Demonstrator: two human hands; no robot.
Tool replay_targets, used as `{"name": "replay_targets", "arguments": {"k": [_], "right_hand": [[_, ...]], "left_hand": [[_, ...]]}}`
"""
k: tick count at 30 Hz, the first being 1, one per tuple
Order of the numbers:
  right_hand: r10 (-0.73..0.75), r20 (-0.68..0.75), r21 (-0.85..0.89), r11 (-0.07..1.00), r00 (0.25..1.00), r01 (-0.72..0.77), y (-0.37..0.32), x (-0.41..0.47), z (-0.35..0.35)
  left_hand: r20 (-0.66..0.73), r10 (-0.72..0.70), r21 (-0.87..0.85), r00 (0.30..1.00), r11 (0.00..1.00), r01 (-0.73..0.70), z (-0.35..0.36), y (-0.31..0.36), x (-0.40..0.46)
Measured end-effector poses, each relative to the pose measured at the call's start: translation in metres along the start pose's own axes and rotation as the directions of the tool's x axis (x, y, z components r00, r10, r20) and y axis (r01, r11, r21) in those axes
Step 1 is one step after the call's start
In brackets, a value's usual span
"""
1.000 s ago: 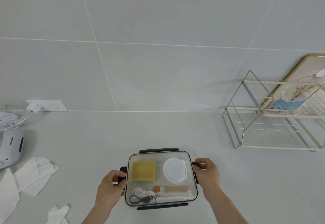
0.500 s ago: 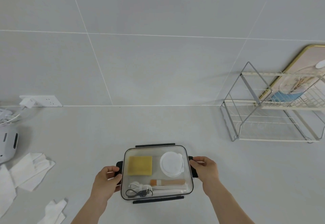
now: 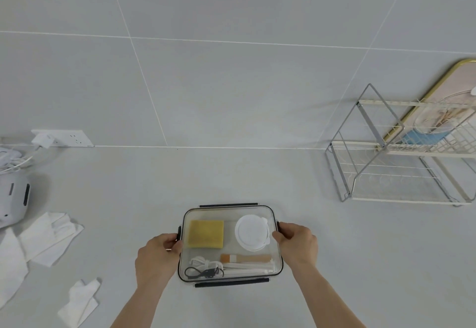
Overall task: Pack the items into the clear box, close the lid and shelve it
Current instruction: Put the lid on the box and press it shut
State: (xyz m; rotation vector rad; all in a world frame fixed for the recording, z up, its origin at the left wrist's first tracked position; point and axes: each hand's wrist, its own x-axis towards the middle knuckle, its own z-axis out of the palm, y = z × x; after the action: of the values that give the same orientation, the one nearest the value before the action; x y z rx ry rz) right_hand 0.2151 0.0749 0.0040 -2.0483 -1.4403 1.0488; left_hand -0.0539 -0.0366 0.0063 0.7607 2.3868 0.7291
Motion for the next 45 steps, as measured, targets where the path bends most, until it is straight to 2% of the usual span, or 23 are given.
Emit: {"name": "replay_targets", "arguments": {"k": [9, 16, 18, 20, 22, 24, 25, 27, 29, 37, 45], "right_hand": [[0.109, 0.081, 0.081, 0.990, 0.991, -0.115, -0.005, 0.012, -0.005], [0.085, 0.093, 0.127, 0.987, 0.992, -0.096, 0.002, 0.015, -0.003], [0.077, 0.102, 0.137, 0.986, 0.992, -0.091, 0.002, 0.015, -0.002], [0.059, 0.103, 0.117, 0.991, 0.993, -0.071, 0.001, 0.013, 0.000], [0.027, 0.079, 0.078, 0.996, 0.997, -0.033, 0.001, 0.011, 0.003], [0.002, 0.048, 0.058, 0.998, 0.999, -0.005, 0.002, 0.009, 0.006], [-0.003, 0.039, 0.056, 0.998, 0.999, 0.001, 0.004, 0.008, 0.008], [-0.009, 0.034, 0.051, 0.999, 0.999, 0.007, 0.006, 0.006, 0.009], [-0.014, 0.039, 0.042, 0.999, 0.999, 0.013, 0.006, 0.005, 0.009], [-0.044, 0.032, 0.006, 0.999, 0.999, 0.043, 0.008, 0.002, 0.010], [-0.053, 0.036, -0.013, 0.998, 0.998, 0.053, 0.010, 0.002, 0.009]], "left_hand": [[-0.003, -0.003, 0.064, 1.000, 0.998, 0.003, 0.003, 0.006, 0.005], [0.013, -0.031, 0.015, 0.999, 0.999, 0.031, 0.008, 0.000, 0.007], [0.030, -0.013, 0.027, 0.999, 1.000, 0.012, 0.010, 0.001, 0.005], [0.031, 0.098, 0.159, 0.995, 0.982, -0.102, 0.013, 0.002, -0.002], [0.004, 0.320, 0.306, 0.947, 0.901, -0.306, 0.019, 0.002, -0.014], [0.063, 0.527, 0.302, 0.848, 0.799, -0.519, 0.025, 0.003, -0.032], [0.147, 0.605, 0.274, 0.782, 0.735, -0.620, 0.030, 0.003, -0.040], [0.331, 0.683, 0.235, 0.651, 0.609, -0.758, 0.042, -0.004, -0.054], [0.398, 0.700, 0.217, 0.593, 0.556, -0.803, 0.051, -0.011, -0.061], [0.393, 0.709, 0.296, 0.586, 0.506, -0.810, 0.054, -0.008, -0.063], [0.479, 0.648, 0.384, 0.592, 0.452, -0.805, 0.056, -0.005, -0.066]]}}
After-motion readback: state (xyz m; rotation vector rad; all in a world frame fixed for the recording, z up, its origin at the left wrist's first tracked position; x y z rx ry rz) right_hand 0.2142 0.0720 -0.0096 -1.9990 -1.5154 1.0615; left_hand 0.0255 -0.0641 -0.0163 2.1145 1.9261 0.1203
